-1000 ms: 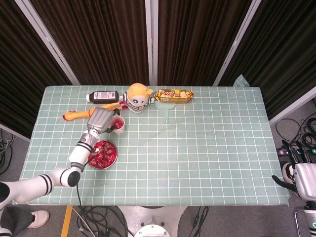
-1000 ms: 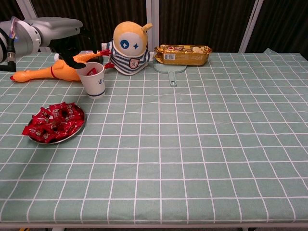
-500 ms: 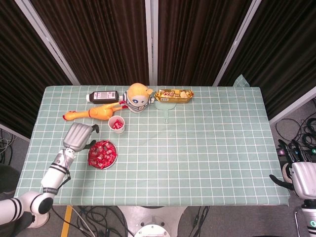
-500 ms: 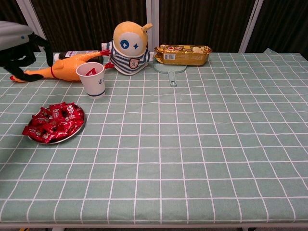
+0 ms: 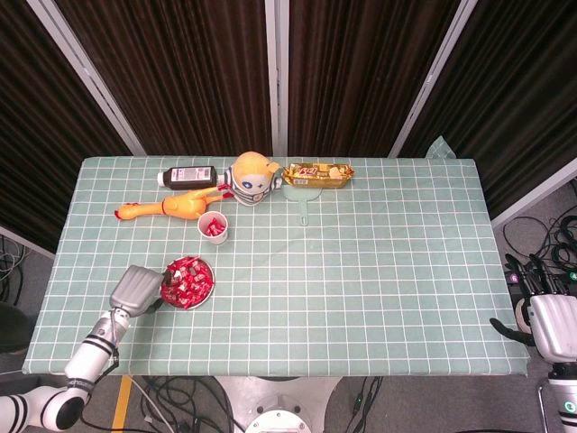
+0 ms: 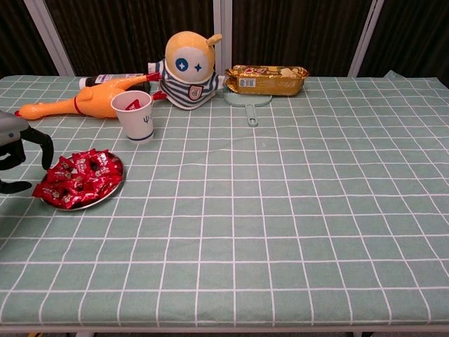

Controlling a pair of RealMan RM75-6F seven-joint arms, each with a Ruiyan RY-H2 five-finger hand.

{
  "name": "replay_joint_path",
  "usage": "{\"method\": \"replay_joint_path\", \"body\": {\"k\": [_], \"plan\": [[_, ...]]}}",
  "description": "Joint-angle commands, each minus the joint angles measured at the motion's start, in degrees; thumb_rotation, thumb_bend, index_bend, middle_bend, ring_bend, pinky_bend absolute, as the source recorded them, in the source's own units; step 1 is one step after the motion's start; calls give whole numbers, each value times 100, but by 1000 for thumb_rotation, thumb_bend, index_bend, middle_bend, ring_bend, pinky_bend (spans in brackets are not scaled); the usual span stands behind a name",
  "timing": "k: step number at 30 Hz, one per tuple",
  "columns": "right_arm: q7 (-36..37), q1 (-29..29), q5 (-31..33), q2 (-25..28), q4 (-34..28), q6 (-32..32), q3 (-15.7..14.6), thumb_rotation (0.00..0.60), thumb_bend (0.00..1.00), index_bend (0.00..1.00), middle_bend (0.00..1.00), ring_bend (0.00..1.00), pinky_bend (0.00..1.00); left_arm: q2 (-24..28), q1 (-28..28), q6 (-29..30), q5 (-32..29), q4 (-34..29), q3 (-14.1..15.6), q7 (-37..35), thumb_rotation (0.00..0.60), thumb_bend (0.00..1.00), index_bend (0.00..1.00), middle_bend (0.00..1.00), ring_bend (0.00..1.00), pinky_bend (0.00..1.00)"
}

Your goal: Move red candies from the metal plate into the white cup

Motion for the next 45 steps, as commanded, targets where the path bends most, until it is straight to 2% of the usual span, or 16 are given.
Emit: {"method": "replay_joint_path", "body": {"k": [1,15,25,39,45], "plan": [[-6,16,1,-8,-3,-25,-3,600,29,25,208,9,204,-162,40,-66,14,80,8,72,600,313,495,1000,962,1000],[-74,72,-37,21,-68,-122,-43,600,29,25,208,8,203,-521,64,-261,-469,310,-216,583,600,312,491,1000,962,1000],[-182,185,-163,37,-118,-335,-143,600,31,28,210,9,202,-576,105,-347,-474,444,-291,478,600,312,509,1000,962,1000],[-154,205,-119,31,-121,-361,-155,600,30,28,210,9,202,-618,151,-393,-344,545,-355,297,600,333,610,1000,963,1000],[-135,214,-108,32,-109,-354,-148,600,31,28,210,8,203,-506,146,-344,-166,431,-508,-55,600,338,616,1000,964,1000]]}}
